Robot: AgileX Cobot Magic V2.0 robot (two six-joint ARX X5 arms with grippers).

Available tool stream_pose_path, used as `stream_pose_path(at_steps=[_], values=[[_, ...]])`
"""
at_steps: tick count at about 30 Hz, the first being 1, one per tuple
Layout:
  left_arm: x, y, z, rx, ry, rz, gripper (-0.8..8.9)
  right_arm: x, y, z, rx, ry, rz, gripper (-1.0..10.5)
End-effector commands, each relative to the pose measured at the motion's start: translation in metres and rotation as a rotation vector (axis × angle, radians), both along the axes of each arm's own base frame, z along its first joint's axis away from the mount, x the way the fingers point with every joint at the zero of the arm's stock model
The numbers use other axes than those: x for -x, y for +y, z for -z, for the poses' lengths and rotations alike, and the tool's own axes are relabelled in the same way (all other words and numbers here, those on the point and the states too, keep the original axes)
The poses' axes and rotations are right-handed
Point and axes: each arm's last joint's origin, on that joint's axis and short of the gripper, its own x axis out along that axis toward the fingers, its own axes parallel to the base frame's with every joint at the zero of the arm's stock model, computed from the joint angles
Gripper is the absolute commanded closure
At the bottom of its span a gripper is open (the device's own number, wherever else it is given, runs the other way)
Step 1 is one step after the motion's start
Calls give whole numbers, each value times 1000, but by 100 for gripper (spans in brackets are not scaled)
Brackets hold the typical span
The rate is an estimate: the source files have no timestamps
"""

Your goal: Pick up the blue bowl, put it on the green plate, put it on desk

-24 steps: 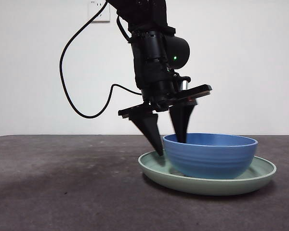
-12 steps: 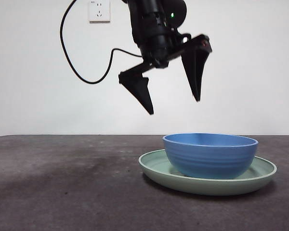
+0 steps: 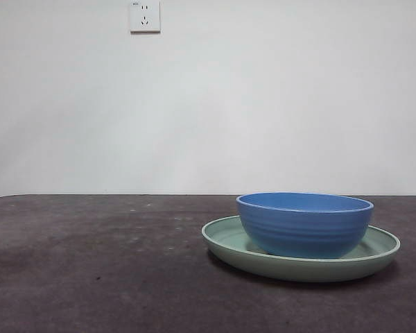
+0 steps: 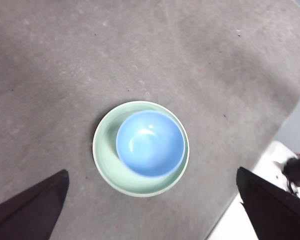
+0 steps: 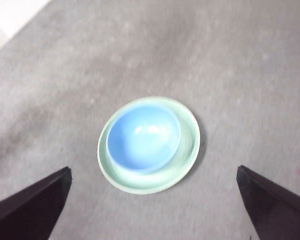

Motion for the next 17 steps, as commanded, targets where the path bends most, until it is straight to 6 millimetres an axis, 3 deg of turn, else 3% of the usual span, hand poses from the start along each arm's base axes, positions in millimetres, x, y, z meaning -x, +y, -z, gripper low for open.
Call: stream_pose_path(at_steps=[1, 4, 6, 17], values=[[22, 16, -2, -46, -16, 60, 178, 0, 0, -7, 4, -47, -8, 338], [50, 42, 6, -47, -23, 65, 185, -2, 0, -10, 4, -81, -4, 338], [59, 50, 15, -35, -30, 60, 185, -3, 0, -10, 5, -88, -1, 338], [107, 95, 101, 138, -93, -26, 171, -10, 1, -10, 7, -68, -1, 338]])
